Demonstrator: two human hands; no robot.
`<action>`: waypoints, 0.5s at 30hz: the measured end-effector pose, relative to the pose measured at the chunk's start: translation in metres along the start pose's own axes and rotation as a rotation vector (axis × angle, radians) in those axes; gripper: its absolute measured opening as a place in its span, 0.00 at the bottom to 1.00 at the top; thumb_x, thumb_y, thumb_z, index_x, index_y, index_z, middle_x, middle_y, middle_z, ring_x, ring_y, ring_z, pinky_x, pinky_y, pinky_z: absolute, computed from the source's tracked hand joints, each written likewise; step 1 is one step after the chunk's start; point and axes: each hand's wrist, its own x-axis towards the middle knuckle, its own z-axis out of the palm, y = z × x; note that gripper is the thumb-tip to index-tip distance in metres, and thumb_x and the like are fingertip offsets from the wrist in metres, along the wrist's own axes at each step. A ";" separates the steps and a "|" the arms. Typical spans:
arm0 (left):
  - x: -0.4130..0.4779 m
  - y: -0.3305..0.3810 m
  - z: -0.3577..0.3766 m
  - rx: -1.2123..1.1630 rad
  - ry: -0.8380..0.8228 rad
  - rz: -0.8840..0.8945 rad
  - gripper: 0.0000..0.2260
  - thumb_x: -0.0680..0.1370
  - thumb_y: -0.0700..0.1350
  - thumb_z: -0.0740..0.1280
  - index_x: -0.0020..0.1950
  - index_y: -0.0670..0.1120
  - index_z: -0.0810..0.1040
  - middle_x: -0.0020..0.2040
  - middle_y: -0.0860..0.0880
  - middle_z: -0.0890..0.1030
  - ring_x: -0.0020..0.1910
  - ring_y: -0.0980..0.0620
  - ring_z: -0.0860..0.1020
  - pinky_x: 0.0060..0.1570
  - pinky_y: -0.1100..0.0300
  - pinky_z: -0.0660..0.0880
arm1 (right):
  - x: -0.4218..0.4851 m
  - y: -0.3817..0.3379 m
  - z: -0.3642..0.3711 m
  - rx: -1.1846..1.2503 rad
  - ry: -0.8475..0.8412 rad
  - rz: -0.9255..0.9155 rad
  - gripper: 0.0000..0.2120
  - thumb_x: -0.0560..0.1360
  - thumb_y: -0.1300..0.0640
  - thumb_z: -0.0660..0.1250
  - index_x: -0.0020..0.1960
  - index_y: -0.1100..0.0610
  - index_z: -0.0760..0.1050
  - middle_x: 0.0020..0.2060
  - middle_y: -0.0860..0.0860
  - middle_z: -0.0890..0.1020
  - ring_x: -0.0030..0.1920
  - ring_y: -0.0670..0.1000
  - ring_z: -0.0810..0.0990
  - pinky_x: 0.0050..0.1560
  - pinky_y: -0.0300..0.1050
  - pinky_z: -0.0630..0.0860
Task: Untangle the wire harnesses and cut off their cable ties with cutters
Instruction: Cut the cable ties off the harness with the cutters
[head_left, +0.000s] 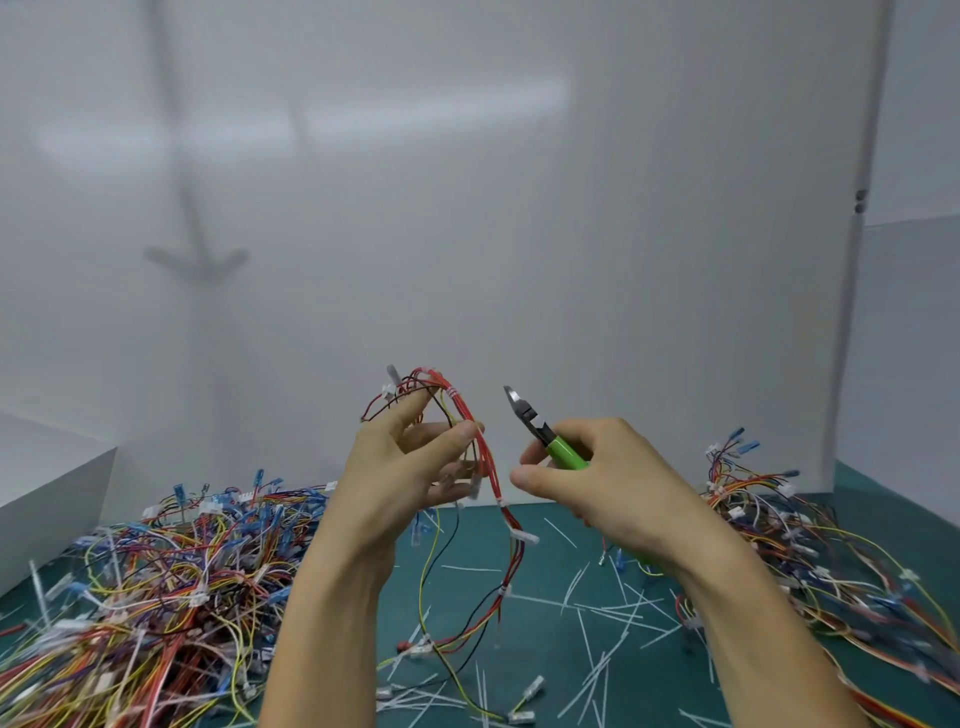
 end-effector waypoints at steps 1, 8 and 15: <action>0.000 0.000 0.000 0.020 -0.044 -0.010 0.27 0.74 0.42 0.73 0.71 0.52 0.71 0.47 0.47 0.86 0.42 0.46 0.86 0.38 0.60 0.82 | 0.000 0.000 0.000 -0.012 0.004 -0.006 0.06 0.72 0.49 0.74 0.45 0.50 0.80 0.35 0.45 0.80 0.34 0.44 0.76 0.39 0.44 0.76; 0.000 -0.007 0.002 0.235 -0.213 -0.025 0.52 0.71 0.37 0.77 0.79 0.62 0.44 0.47 0.48 0.87 0.48 0.47 0.85 0.49 0.52 0.83 | 0.004 -0.003 0.003 0.123 0.152 -0.059 0.04 0.73 0.58 0.73 0.43 0.50 0.79 0.32 0.48 0.79 0.34 0.49 0.79 0.41 0.53 0.80; 0.001 -0.008 0.002 0.185 -0.164 0.013 0.51 0.73 0.35 0.74 0.79 0.61 0.41 0.44 0.39 0.85 0.42 0.47 0.85 0.40 0.63 0.80 | 0.005 -0.003 -0.001 0.364 0.302 -0.060 0.04 0.76 0.58 0.69 0.42 0.55 0.79 0.30 0.48 0.79 0.31 0.48 0.79 0.37 0.48 0.82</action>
